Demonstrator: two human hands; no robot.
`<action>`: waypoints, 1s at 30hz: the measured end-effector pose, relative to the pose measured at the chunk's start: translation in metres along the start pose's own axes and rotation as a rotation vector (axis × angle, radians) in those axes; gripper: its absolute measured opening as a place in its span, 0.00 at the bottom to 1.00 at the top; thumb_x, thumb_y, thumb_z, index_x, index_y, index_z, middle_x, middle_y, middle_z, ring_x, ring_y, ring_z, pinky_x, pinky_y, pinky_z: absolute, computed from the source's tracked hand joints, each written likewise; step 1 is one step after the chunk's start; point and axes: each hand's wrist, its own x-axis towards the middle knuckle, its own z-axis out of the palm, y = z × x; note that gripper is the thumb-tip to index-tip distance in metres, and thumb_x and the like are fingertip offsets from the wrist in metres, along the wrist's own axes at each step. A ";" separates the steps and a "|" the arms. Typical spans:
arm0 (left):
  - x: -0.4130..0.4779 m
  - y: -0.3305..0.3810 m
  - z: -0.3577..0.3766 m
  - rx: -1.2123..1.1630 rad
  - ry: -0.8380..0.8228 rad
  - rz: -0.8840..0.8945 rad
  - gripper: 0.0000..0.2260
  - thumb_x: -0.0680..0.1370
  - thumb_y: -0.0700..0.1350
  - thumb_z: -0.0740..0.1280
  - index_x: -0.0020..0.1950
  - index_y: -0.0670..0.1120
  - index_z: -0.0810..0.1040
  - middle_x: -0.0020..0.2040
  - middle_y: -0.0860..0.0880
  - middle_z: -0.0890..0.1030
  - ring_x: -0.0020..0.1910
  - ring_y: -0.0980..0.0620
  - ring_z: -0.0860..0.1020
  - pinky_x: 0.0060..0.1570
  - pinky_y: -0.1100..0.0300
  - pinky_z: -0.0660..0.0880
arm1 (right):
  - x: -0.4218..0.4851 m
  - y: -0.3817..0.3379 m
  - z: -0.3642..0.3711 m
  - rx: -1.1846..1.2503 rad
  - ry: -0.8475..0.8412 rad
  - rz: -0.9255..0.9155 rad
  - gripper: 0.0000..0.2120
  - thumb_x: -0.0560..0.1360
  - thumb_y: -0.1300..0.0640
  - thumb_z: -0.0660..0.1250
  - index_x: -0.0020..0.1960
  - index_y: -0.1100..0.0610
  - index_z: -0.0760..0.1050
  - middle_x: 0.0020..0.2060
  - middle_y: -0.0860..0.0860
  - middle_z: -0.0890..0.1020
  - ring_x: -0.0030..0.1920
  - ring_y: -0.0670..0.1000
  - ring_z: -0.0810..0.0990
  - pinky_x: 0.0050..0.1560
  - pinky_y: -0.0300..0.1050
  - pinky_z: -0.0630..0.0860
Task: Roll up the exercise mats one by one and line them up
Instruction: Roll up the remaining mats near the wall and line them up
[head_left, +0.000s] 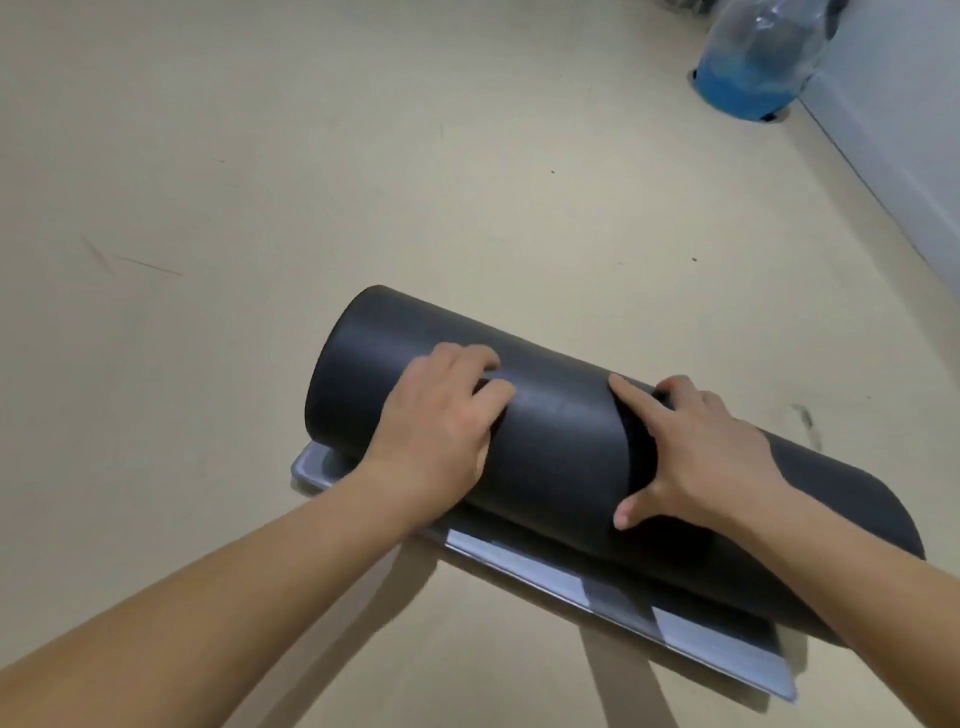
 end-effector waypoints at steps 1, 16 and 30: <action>-0.024 0.003 0.007 -0.065 0.057 -0.029 0.11 0.71 0.36 0.74 0.53 0.42 0.83 0.59 0.41 0.79 0.54 0.40 0.76 0.46 0.47 0.75 | 0.008 0.007 -0.005 0.012 0.029 0.012 0.60 0.57 0.27 0.78 0.80 0.33 0.49 0.70 0.48 0.67 0.70 0.56 0.69 0.56 0.55 0.76; -0.110 0.020 0.064 -0.267 -0.519 -0.376 0.12 0.85 0.49 0.67 0.69 0.56 0.79 0.64 0.56 0.78 0.60 0.54 0.76 0.69 0.58 0.75 | 0.019 -0.068 0.014 -0.222 0.063 -0.266 0.72 0.59 0.30 0.80 0.79 0.38 0.26 0.81 0.56 0.39 0.81 0.66 0.38 0.75 0.77 0.52; -0.024 0.049 0.048 -0.122 -0.096 -0.091 0.26 0.71 0.52 0.73 0.67 0.46 0.77 0.61 0.44 0.76 0.57 0.43 0.74 0.54 0.48 0.76 | 0.030 -0.043 0.035 -0.045 0.155 -0.285 0.68 0.60 0.27 0.78 0.83 0.39 0.35 0.84 0.52 0.46 0.83 0.56 0.44 0.82 0.60 0.51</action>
